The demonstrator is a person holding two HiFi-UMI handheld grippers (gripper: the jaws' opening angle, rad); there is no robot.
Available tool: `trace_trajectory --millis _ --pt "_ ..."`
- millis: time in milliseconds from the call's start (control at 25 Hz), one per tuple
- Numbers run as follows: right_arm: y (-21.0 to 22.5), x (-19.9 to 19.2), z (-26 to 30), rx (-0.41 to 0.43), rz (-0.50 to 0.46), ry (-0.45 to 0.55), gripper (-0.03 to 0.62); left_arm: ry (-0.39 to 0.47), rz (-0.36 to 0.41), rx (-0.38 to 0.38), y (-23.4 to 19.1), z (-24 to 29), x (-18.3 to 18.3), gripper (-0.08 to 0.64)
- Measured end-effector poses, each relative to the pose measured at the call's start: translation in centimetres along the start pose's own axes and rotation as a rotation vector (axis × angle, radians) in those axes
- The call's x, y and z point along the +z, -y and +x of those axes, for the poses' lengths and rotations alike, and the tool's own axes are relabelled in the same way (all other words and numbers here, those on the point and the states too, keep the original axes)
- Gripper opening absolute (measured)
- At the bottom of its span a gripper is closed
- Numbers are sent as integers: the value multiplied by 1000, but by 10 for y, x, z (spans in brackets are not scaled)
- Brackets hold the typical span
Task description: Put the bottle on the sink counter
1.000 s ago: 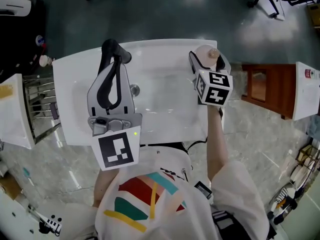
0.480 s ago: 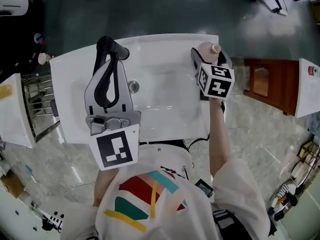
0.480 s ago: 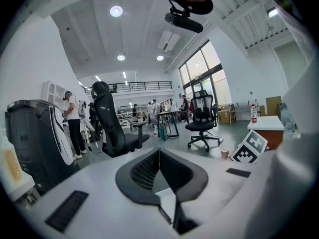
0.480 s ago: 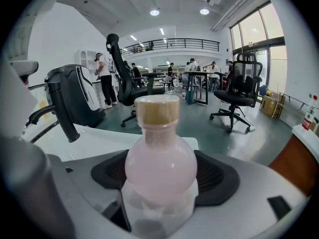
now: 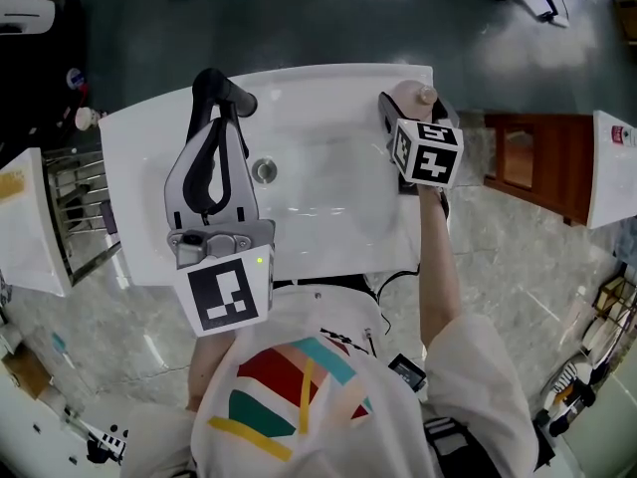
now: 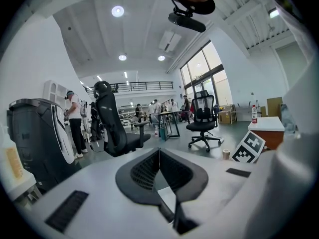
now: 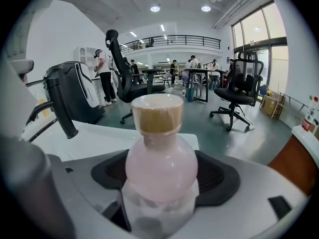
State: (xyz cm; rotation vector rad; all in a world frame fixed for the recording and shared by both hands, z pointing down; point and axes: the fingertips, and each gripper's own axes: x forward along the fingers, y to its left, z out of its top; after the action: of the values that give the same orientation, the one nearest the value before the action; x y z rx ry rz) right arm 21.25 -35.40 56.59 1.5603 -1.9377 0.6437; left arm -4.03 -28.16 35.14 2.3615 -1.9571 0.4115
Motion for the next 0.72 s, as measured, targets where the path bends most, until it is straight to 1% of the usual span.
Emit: trace_trajectory --millis 160,360,560,640,720 --pt "0 1 1 -1 9 3 386 24 -1 0 -2 -5 7 18" --pt "1 8 -11 -16 62 41 387 40 0 -1 -5 -15 11 18" --pt "-1 28 -42 -47 79 122 387 76 6 2 -12 -29 20 18" --pt "-4 41 -63 -61 84 174 387 92 9 3 -16 -36 24 18" --pt "-9 60 -89 -77 72 248 387 115 2 9 -21 -42 30 18"
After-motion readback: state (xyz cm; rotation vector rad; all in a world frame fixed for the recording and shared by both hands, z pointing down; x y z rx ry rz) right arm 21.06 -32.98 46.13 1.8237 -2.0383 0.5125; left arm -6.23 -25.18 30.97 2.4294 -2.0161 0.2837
